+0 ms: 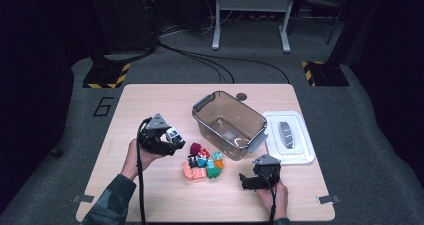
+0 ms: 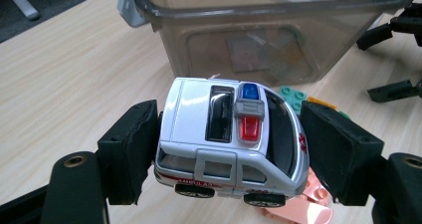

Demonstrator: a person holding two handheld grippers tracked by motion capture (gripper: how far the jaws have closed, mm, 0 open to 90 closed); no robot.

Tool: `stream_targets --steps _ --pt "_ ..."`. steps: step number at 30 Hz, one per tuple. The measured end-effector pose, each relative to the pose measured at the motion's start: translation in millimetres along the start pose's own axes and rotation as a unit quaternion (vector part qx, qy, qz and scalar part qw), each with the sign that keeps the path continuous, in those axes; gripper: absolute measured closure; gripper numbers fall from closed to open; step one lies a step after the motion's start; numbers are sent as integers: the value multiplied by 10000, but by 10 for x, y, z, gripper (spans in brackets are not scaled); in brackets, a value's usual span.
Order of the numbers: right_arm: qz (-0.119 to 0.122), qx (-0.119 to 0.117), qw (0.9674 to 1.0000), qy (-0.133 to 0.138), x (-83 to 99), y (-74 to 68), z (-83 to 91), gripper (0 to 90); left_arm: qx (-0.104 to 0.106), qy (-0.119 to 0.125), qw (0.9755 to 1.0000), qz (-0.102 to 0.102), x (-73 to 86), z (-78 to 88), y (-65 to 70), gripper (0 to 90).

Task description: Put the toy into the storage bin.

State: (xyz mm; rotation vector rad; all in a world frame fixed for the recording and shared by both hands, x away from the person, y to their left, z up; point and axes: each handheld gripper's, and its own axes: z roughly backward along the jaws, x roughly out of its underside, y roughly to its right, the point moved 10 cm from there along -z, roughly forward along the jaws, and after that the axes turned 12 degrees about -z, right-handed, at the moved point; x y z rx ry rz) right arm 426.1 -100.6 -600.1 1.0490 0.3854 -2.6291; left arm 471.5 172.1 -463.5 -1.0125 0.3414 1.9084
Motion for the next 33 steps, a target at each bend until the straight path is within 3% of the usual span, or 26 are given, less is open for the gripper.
stream_targets --steps 26,33 --pt "0 -1 10000 0 0 0 0 0 71 -30 9994 -343 -588 -197 -179 255" --pt "3 2 10000 0 0 0 0 0 82 -7 9994 -342 -750 -259 -219 255"
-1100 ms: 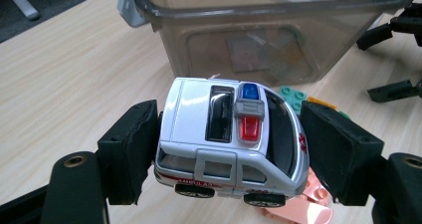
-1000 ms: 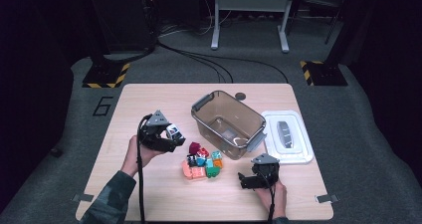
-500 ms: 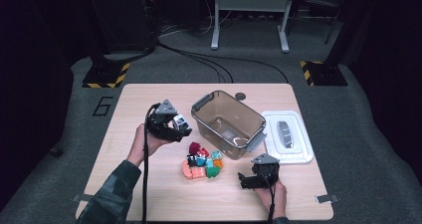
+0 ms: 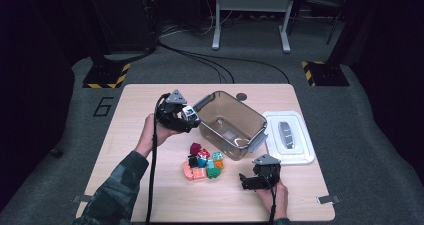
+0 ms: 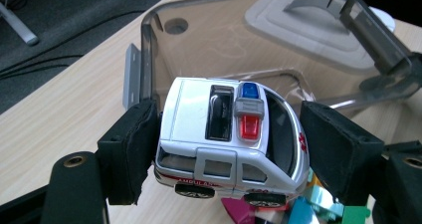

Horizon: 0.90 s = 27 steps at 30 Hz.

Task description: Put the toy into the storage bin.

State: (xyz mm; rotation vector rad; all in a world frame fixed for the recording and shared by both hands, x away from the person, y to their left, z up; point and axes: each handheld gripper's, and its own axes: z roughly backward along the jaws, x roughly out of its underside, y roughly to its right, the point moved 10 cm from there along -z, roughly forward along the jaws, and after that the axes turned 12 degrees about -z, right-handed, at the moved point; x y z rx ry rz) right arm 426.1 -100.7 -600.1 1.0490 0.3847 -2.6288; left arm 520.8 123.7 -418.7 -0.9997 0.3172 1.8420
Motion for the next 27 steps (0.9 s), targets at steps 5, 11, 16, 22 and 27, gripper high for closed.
stream_targets --steps 5,11,16,22,27 --pt "-1 0 10000 0 0 0 0 0 4 -45 10000 -13 -85 -52 -39 255" --pt "-24 3 10000 8 -2 -3 -1 0 27 -38 9999 141 -167 -186 -67 255" --pt "-24 2 10000 7 -2 -3 0 0 4 -120 9999 89 -203 -307 -40 255" --pt "-21 4 10000 10 -2 -2 0 0 -45 -218 9997 120 -206 -458 -36 255" --pt "-22 5 10000 10 -1 -2 1 0 -35 -278 9995 131 -208 -552 1 254"
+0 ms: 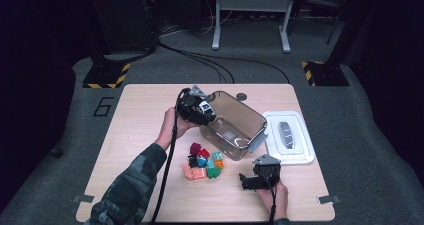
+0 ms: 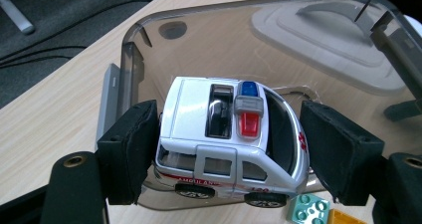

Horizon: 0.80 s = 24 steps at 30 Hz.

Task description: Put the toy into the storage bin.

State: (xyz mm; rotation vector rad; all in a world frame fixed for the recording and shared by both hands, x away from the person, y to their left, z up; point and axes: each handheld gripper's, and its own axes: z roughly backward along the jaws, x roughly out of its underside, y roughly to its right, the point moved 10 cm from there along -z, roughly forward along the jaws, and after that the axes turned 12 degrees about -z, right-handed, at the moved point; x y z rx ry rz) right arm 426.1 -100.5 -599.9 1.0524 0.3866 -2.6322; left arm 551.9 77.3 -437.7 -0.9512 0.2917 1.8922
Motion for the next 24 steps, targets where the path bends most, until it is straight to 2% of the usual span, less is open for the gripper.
stream_targets --steps 3,9,10,13,14,24 --pt "18 -1 10000 12 -3 2 -2 0 -22 15 10000 76 -1 -54 0 254" --pt "-1 1 10000 1 0 0 0 0 -44 -130 9999 82 57 -153 18 254" --pt "5 0 10000 3 -1 1 0 0 -59 -118 9998 138 59 -171 19 254" --pt "0 0 10000 1 0 0 0 0 -74 -136 9998 123 63 -215 18 254" --pt "0 0 10000 0 0 0 0 0 -51 -137 9997 188 64 -234 32 254" --pt "20 -7 10000 6 -1 1 1 0 -4 -303 9994 151 101 -341 96 253"
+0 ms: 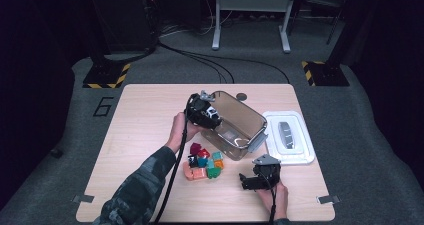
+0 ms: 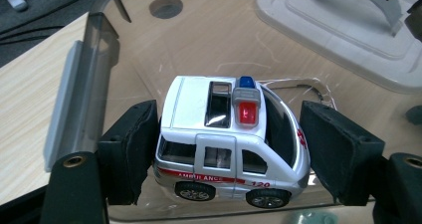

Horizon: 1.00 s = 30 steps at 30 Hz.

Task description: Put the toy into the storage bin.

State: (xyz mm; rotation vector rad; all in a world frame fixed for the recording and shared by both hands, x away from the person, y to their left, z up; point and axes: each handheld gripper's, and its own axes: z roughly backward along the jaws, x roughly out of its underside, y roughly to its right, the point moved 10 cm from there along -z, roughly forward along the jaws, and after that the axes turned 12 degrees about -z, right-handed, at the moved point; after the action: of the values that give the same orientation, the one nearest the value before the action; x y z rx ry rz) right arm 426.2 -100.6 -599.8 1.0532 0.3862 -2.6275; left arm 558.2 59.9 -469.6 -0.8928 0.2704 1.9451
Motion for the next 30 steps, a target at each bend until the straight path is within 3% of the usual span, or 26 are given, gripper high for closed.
stream_targets --steps 16,30 --pt "0 -1 10000 0 0 0 0 0 113 -155 9998 24 43 -47 41 247" --pt "-38 -18 10000 -8 2 -5 2 3 139 85 9998 -84 -5 147 30 209"
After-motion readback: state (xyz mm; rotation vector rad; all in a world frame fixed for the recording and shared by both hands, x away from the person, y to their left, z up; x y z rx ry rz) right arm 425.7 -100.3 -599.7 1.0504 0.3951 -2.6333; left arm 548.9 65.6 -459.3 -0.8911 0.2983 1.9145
